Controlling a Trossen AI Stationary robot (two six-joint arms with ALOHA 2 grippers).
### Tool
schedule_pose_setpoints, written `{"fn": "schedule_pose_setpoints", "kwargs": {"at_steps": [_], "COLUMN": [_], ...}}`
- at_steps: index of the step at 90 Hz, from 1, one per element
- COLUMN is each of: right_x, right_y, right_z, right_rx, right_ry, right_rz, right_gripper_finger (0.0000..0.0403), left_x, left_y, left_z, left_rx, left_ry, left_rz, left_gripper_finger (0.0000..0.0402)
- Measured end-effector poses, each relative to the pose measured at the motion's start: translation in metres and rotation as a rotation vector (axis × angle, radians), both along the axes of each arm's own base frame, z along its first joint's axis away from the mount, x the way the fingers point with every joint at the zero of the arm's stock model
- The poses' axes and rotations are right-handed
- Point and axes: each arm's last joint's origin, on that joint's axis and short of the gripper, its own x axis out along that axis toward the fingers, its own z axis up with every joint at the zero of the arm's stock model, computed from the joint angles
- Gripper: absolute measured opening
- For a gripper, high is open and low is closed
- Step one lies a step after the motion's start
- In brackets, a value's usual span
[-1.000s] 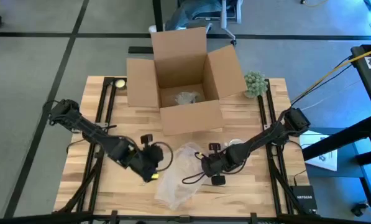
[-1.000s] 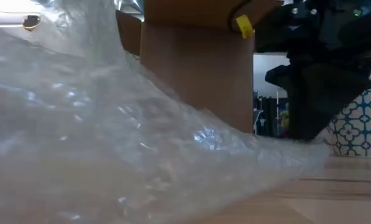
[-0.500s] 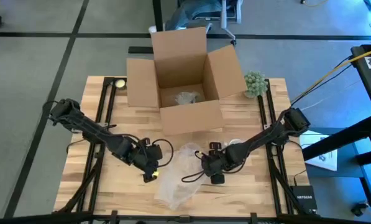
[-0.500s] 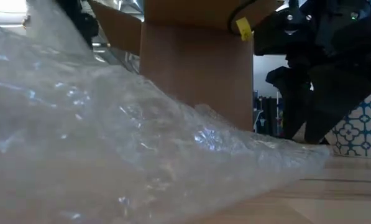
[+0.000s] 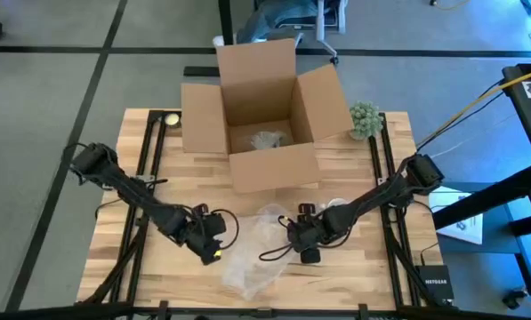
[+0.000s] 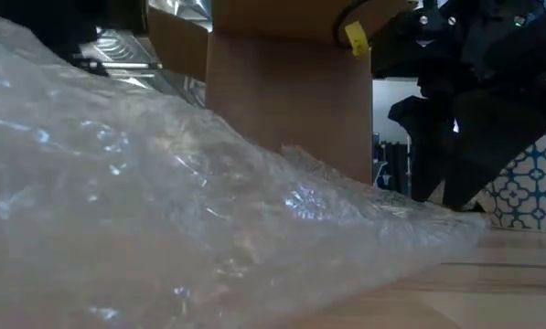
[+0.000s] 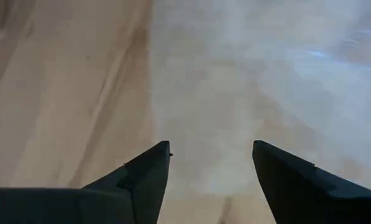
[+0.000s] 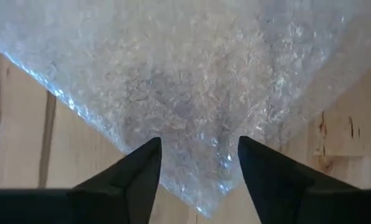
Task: Wrap mug
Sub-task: Prepare the transparent bubble wrap
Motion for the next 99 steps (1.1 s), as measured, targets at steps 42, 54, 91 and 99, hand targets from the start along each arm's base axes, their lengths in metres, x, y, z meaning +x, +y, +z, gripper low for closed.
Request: {"fn": "schedule_pose_setpoints", "kwargs": {"at_steps": [42, 54, 91, 99], "right_x": [0.002, 0.002, 0.002, 0.002], "right_y": [0.001, 0.001, 0.001, 0.001], "right_z": [0.001, 0.001, 0.001, 0.001], "right_rx": [-0.015, -0.024, -0.023, -0.022], "right_ry": [-0.029, -0.028, -0.03, -0.03], "right_rz": [0.049, 0.07, 0.069, 0.068], "right_gripper_finger": [0.02, 0.02, 0.02, 0.02], "left_x": [0.003, 0.008, 0.02, 0.021], "left_y": [0.004, -0.001, 0.0, -0.008], "left_z": [0.003, 0.008, 0.007, -0.003], "left_rx": [0.061, 0.011, -0.044, 0.0], "left_ry": [-0.053, -0.132, -0.168, -0.145], "left_rz": [-0.031, -0.028, -0.07, -0.135], "left_gripper_finger": [0.0008, 0.0008, 0.0123, 0.015]}}
